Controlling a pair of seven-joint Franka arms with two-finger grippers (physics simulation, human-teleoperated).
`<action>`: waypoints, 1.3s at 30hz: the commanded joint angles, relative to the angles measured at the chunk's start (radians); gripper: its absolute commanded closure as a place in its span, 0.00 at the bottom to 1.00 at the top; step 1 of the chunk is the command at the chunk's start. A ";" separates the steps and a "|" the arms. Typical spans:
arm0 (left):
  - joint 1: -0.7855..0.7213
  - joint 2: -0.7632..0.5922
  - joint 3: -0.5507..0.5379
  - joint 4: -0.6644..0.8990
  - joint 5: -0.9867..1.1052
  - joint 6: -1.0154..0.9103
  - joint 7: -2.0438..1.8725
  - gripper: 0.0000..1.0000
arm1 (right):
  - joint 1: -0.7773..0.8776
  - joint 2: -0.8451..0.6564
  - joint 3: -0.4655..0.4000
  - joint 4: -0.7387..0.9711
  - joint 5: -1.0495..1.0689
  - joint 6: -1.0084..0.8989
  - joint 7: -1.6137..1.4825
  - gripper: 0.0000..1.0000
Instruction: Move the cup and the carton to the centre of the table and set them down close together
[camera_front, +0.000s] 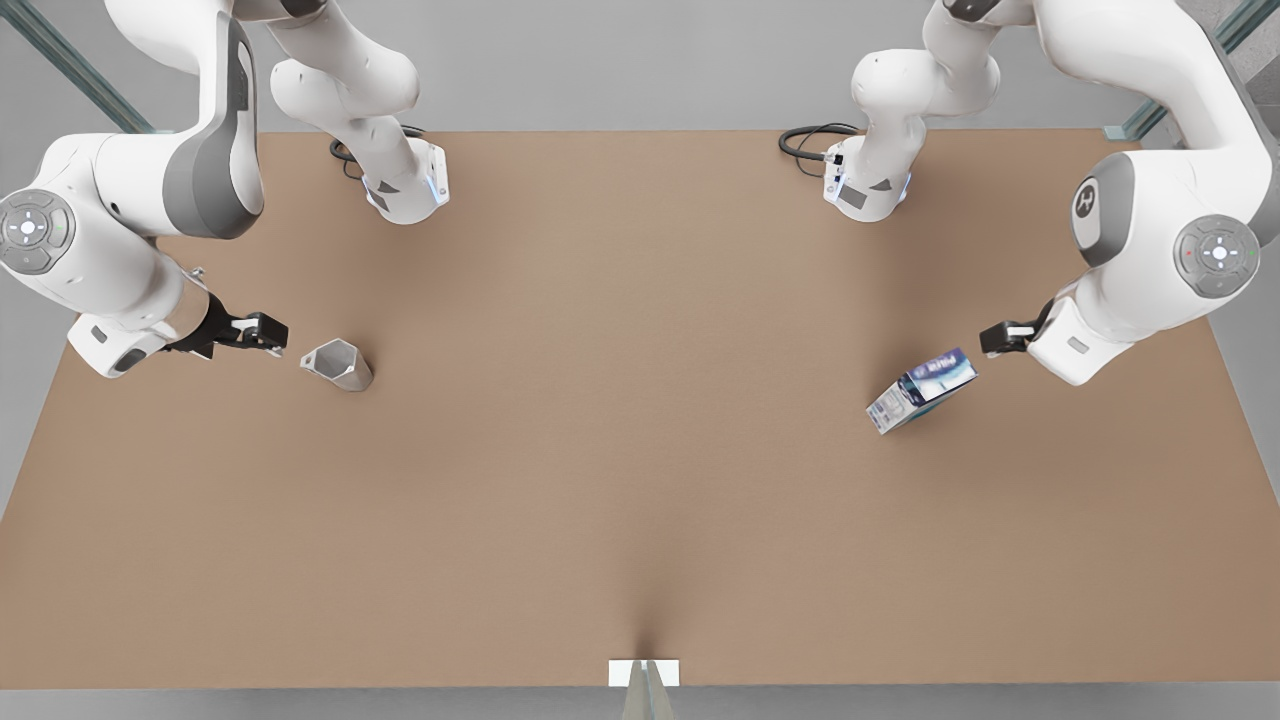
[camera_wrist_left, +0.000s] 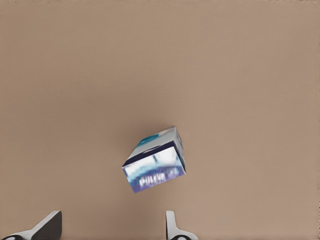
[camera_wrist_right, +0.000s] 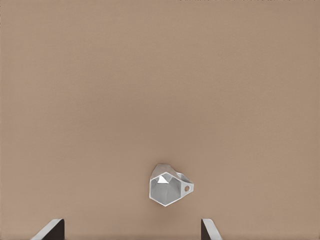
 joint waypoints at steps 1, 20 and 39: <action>0.001 0.000 0.000 0.000 -0.019 0.000 0.000 0.00 | 0.000 0.001 0.000 0.000 0.000 0.000 0.000 0.00; -0.005 0.007 0.000 0.007 -0.008 -0.036 0.015 0.00 | -0.017 0.001 0.015 -0.698 0.049 0.564 0.186 0.00; -0.041 0.026 -0.008 0.001 -0.006 -0.049 0.002 0.00 | -0.031 0.080 0.015 -0.704 0.041 0.614 0.067 0.00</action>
